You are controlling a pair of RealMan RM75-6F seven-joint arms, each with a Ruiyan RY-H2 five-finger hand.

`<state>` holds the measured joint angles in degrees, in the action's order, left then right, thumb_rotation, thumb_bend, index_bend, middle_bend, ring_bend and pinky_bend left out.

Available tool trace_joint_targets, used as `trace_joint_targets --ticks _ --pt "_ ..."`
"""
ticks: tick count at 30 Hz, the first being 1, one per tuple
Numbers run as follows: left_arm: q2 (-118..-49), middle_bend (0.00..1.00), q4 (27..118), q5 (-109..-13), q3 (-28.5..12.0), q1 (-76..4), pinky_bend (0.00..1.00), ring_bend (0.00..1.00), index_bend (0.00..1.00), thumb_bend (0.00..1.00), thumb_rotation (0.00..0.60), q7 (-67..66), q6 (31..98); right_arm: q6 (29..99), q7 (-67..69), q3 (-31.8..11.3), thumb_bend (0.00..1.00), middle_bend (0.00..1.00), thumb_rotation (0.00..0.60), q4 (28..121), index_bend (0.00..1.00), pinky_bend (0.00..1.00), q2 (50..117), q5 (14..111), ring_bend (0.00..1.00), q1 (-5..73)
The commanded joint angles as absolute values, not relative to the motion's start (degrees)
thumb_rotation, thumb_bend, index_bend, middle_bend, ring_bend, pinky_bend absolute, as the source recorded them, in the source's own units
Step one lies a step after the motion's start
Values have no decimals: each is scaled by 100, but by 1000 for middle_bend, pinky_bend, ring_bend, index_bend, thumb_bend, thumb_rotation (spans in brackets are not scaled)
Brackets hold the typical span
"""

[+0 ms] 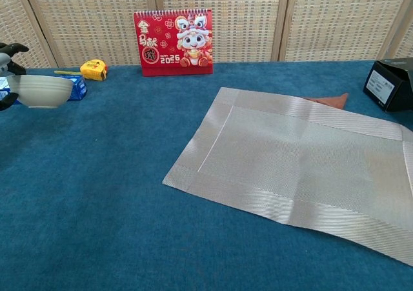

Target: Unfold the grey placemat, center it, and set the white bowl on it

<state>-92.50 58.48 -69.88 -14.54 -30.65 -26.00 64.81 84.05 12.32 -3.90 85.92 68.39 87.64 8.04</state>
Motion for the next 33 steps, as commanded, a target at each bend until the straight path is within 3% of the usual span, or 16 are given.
trace_joint_targets --ticks 1,11,16,19,23,33 --pt "-9392 0 5538 -6873 -1526 -3243 0 0 749 526 600 -2698 6315 8411 1239 -401 135 0 600 8592 133 0 6833 8751 0 798" --pt "-9822 0 4839 -6646 -1555 -3527 0 0 701 493 600 -2820 6024 8339 1271 -444 134 0 600 8506 133 0 6853 8667 0 820" --pt "-9877 0 4811 -6586 -1488 -3503 0 0 439 235 600 -2704 5908 8309 1245 -446 134 0 600 8469 133 0 6882 8653 0 830" --pt "-9809 0 4878 -6606 -1412 -3451 0 0 344 183 600 -2628 5868 8315 1232 -447 134 0 600 8458 133 0 6899 8660 0 830" --pt "-9650 0 5017 -6703 -1303 -3364 0 0 254 157 600 -2524 5923 8310 1220 -436 134 0 600 8455 133 0 6915 8681 0 834" --pt "-8894 0 6102 -7249 -1110 -3094 0 0 208 156 600 -1708 6427 8356 1240 -430 134 0 600 8517 133 0 6894 8728 0 819"
